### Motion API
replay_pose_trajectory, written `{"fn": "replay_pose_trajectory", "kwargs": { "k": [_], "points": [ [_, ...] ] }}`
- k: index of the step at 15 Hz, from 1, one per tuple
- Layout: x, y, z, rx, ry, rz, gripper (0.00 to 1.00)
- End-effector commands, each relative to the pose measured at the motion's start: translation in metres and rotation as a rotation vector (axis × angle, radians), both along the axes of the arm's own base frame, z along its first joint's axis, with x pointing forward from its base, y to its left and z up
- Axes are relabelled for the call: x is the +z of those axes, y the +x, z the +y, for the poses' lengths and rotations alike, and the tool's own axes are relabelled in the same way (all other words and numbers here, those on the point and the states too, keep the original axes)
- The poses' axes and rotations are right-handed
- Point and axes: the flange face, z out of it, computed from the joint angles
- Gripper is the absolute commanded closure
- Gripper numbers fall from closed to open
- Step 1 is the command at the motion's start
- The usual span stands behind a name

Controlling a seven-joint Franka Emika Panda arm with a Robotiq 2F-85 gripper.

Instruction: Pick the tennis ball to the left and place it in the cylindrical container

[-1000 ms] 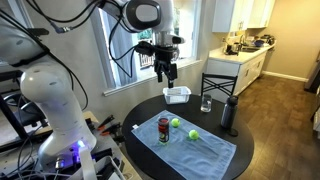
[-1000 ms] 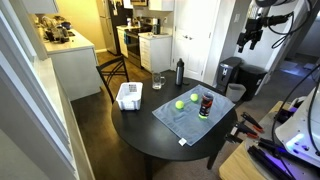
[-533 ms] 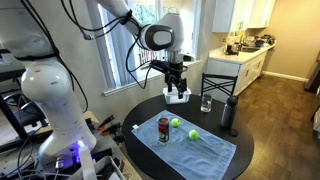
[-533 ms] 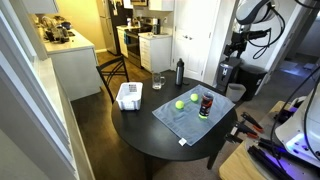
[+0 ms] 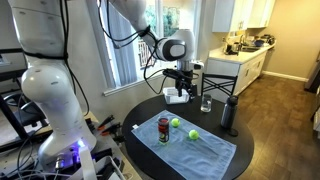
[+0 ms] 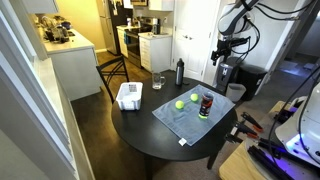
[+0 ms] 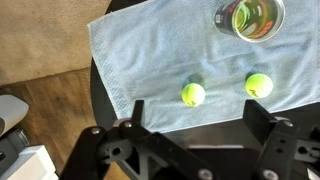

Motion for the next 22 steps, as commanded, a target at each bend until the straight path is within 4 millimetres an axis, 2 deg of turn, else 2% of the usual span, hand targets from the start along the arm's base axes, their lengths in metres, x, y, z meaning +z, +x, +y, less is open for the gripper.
{"fn": "replay_pose_trajectory", "kwargs": {
  "k": [1,2,5,6,9,20,22],
  "points": [
    [-0.019,0.025,0.01,0.013,0.007,0.006,0.0],
    [-0.02,0.03,0.014,0.024,0.012,0.004,0.0],
    [-0.007,0.044,0.03,0.061,0.027,-0.022,0.0],
    [-0.016,0.038,0.024,0.045,0.009,-0.002,0.0],
    [-0.009,0.046,0.031,0.058,0.01,-0.02,0.0],
    [-0.009,0.046,0.031,0.057,0.01,-0.02,0.0],
    [-0.01,0.06,0.034,0.081,0.015,-0.031,0.0]
  ]
}}
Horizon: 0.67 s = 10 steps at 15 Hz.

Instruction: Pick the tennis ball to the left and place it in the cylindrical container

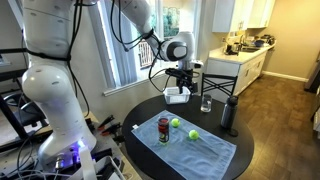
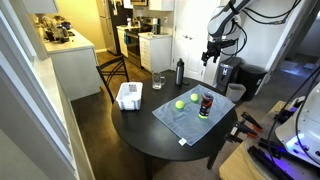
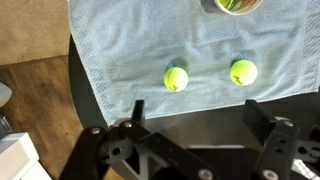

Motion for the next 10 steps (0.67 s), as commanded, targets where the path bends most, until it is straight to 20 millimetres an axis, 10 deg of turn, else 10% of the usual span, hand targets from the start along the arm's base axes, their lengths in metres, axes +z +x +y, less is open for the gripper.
{"fn": "replay_pose_trajectory", "kwargs": {
  "k": [1,10],
  "points": [
    [-0.001,0.023,0.005,0.04,0.003,-0.021,0.0],
    [-0.066,0.125,0.062,0.215,0.194,-0.012,0.0]
  ]
}}
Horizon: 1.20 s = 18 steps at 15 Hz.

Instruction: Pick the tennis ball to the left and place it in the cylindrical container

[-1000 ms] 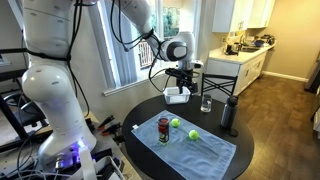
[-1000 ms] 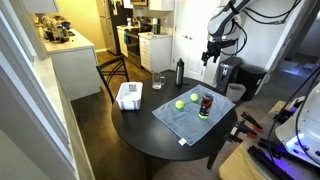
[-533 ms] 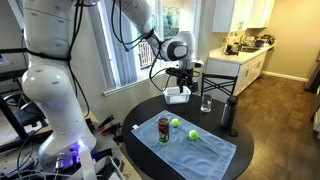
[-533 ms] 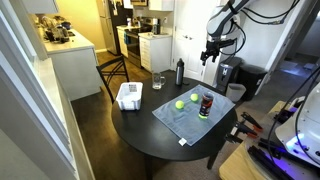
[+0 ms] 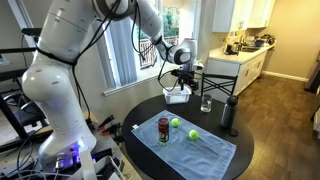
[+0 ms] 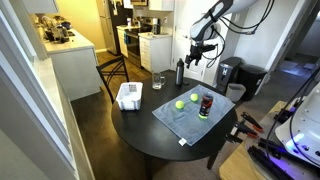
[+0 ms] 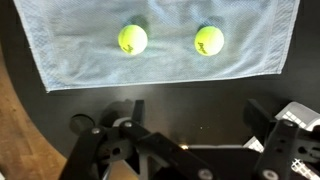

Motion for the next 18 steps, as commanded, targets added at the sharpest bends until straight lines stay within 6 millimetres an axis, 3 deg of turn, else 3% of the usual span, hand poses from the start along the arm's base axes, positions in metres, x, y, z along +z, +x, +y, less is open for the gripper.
{"fn": "replay_pose_trajectory", "kwargs": {
  "k": [1,6,14,18],
  "points": [
    [-0.036,0.037,0.018,0.087,0.117,0.056,0.0],
    [-0.092,0.057,0.042,0.174,0.186,0.215,0.0],
    [-0.165,0.057,0.067,0.238,0.188,0.436,0.0],
    [-0.199,0.059,0.075,0.261,0.159,0.462,0.0]
  ]
}}
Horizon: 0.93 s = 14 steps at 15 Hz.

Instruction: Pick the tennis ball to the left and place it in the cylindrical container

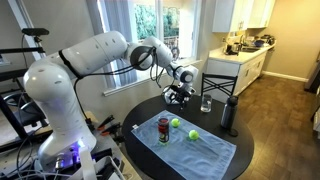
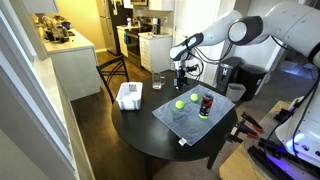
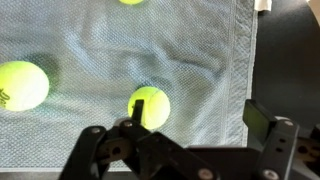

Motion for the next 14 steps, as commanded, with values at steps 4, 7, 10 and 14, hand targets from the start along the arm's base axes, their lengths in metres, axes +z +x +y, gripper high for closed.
{"fn": "replay_pose_trajectory", "kwargs": {
  "k": [4,7,10,14],
  "points": [
    [-0.046,0.011,-0.001,0.052,-0.039,-0.018,0.0],
    [-0.059,0.012,-0.004,0.041,-0.039,-0.03,0.0],
    [-0.066,0.006,-0.006,0.035,-0.047,-0.021,0.0],
    [-0.08,-0.001,-0.002,0.04,-0.049,-0.01,0.0]
  ]
}}
